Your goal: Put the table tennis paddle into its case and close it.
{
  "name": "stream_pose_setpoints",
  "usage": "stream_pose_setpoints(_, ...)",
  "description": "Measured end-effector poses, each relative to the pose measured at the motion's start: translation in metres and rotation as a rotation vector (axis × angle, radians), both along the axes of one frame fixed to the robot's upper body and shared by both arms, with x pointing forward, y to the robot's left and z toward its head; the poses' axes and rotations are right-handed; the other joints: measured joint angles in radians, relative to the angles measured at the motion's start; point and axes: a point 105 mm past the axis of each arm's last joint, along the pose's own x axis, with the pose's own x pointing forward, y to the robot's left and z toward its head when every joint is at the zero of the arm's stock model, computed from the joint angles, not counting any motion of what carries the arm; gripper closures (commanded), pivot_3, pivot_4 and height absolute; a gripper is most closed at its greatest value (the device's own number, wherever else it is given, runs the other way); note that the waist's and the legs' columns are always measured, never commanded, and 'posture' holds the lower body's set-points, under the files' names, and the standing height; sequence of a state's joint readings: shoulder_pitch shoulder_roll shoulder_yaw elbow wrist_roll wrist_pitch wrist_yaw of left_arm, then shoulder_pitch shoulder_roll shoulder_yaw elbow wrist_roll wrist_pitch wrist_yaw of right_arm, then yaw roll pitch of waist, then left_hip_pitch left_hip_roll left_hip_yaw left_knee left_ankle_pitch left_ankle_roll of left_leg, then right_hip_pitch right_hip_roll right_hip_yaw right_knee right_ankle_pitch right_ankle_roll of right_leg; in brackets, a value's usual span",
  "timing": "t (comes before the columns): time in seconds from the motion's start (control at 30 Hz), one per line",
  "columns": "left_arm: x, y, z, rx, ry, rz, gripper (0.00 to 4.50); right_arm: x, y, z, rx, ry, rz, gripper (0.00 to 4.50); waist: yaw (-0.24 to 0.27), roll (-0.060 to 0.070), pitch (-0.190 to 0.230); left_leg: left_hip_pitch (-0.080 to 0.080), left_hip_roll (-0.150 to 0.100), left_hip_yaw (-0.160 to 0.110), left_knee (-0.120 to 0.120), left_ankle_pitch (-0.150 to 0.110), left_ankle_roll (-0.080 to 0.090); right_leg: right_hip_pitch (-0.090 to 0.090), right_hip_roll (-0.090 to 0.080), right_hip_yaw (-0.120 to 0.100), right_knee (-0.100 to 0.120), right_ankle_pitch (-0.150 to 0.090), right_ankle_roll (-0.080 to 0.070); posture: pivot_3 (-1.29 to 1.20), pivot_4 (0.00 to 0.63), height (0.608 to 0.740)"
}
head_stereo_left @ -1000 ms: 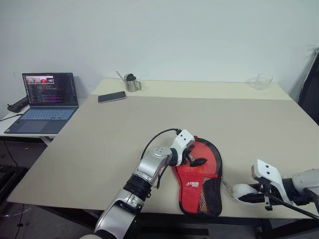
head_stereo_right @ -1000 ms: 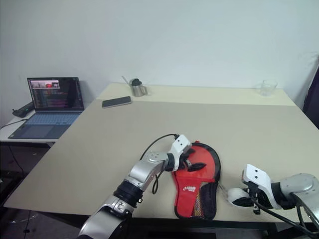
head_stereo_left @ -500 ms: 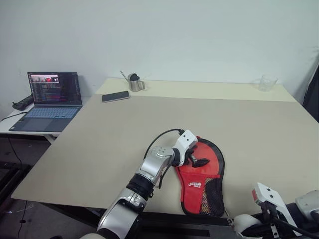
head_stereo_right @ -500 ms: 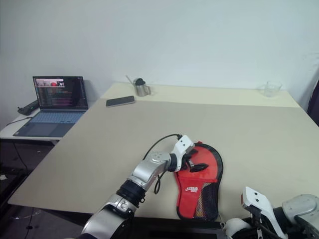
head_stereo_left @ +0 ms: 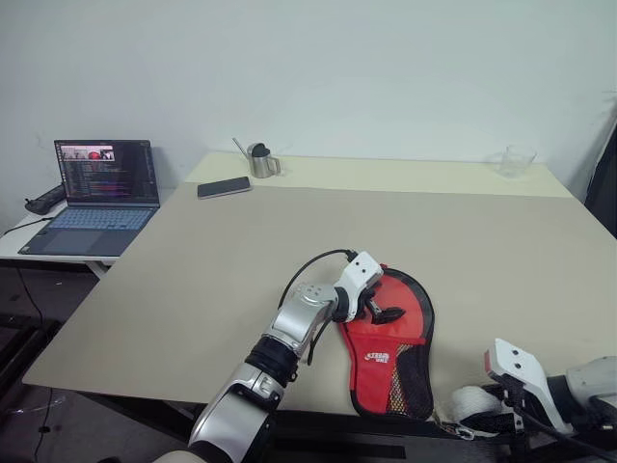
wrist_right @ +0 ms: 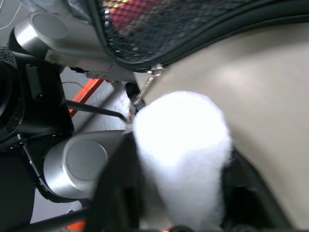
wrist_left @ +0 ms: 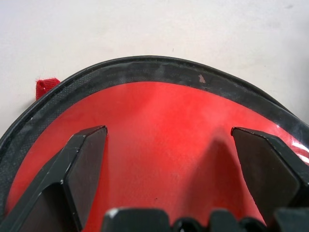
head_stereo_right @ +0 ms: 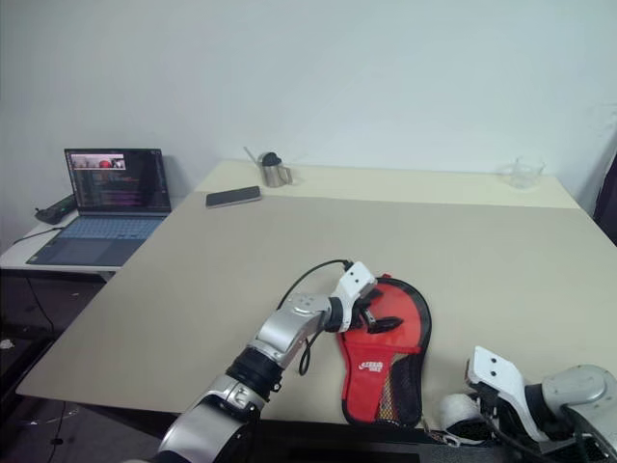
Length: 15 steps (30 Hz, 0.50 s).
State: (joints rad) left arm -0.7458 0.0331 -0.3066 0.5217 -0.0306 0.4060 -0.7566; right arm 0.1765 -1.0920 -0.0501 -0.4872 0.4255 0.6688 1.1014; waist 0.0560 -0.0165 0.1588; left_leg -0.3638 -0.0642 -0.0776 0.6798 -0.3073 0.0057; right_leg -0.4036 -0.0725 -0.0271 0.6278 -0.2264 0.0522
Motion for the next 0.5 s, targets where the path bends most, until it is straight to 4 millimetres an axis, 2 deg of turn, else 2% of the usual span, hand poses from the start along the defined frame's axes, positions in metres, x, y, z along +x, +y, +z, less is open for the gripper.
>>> stream_pose_setpoints(0.17, 0.0, 0.001, 0.0, 0.002, -0.001, 0.001, 0.0, 0.016, -0.008, 0.004, -0.023, -0.051, -0.025, 0.04, -0.001, 0.001, -0.001, 0.0, 0.0, 0.0, 0.0, -0.001, 0.001, 0.0, 0.0, 0.0, 0.0, 0.0, 0.0, 0.0, 0.15, 0.74)
stream_pose_setpoints(0.37, 0.001, 0.001, 0.0, 0.001, -0.003, 0.0, 0.0, 0.028, -0.012, 0.009, -0.027, -0.078, -0.044, 0.04, -0.001, 0.001, -0.001, 0.0, 0.0, 0.001, 0.0, -0.001, 0.002, 0.0, 0.0, 0.001, 0.0, 0.0, 0.0, 0.0, 0.15, 0.74)
stream_pose_setpoints(0.47, 0.004, 0.005, 0.003, -0.024, -0.024, 0.003, 0.0, 0.036, -0.016, 0.028, 0.019, -0.108, -0.057, 0.04, -0.004, 0.001, -0.001, 0.0, 0.0, 0.001, 0.0, -0.001, 0.002, 0.0, 0.0, 0.001, 0.0, 0.0, 0.0, 0.0, 0.15, 0.74)
stream_pose_setpoints(0.5, 0.005, 0.008, 0.004, -0.042, -0.025, -0.003, 0.0, 0.043, -0.015, 0.04, 0.054, -0.139, -0.067, 0.04, -0.006, 0.001, 0.0, 0.0, 0.0, 0.001, 0.0, -0.001, 0.002, -0.001, 0.0, 0.001, 0.0, 0.0, 0.0, 0.0, 0.15, 0.74)
